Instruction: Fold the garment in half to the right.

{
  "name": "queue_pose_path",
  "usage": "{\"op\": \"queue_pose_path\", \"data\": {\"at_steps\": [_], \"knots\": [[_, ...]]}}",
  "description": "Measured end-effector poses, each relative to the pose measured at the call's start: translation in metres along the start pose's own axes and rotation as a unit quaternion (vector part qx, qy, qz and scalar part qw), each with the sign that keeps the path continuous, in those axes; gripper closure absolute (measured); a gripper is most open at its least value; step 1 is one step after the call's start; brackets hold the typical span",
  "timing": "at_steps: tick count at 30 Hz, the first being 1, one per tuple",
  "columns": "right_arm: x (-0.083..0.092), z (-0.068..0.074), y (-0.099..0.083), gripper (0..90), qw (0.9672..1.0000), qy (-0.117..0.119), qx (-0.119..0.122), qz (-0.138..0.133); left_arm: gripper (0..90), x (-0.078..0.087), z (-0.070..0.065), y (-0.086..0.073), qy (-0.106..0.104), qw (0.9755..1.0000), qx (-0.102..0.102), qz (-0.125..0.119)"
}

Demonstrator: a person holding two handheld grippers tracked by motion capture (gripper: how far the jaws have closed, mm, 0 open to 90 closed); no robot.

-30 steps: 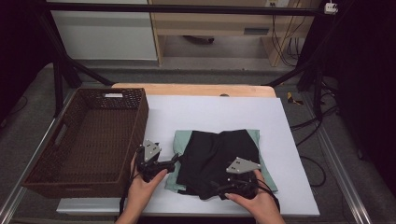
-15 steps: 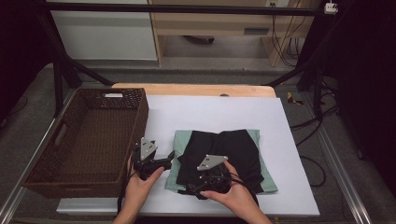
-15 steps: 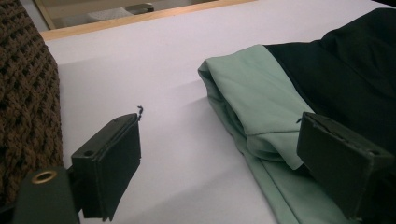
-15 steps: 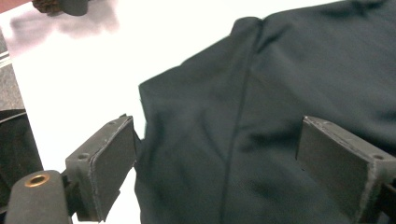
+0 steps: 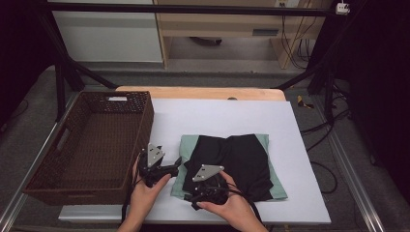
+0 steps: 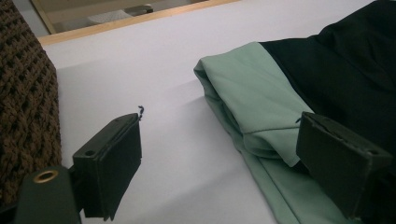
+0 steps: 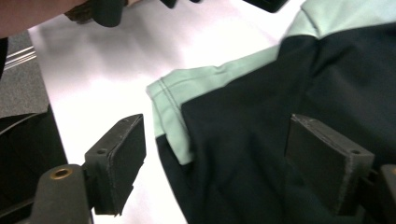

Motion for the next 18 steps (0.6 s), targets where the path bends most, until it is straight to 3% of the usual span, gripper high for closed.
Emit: {"op": "queue_pose_path", "data": {"at_steps": [6,14,18], "knots": [[-0.012,0.010,0.002,23.8,0.9999,0.002,0.013,0.009,12.5,-0.001,0.000,0.001,0.003,1.0000,0.004,-0.001],[-0.039,0.008,0.002,14.5,0.9992,-0.025,0.015,0.029,12.6,-0.001,-0.002,0.000,0.001,1.0000,0.003,0.001],[-0.044,0.003,0.002,18.2,0.9983,-0.044,0.013,0.035,12.7,0.000,-0.001,0.000,0.001,1.0000,0.005,0.001]]}}
Point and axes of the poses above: each handheld gripper's, and its own axes: x roughly backward along the jaws, y roughly out of its top, z roughly to its left, the point moved 9 cm from there along -x, roughly forward along the jaws, and after that the axes turned 3 degrees about z, right-handed, at the moved point
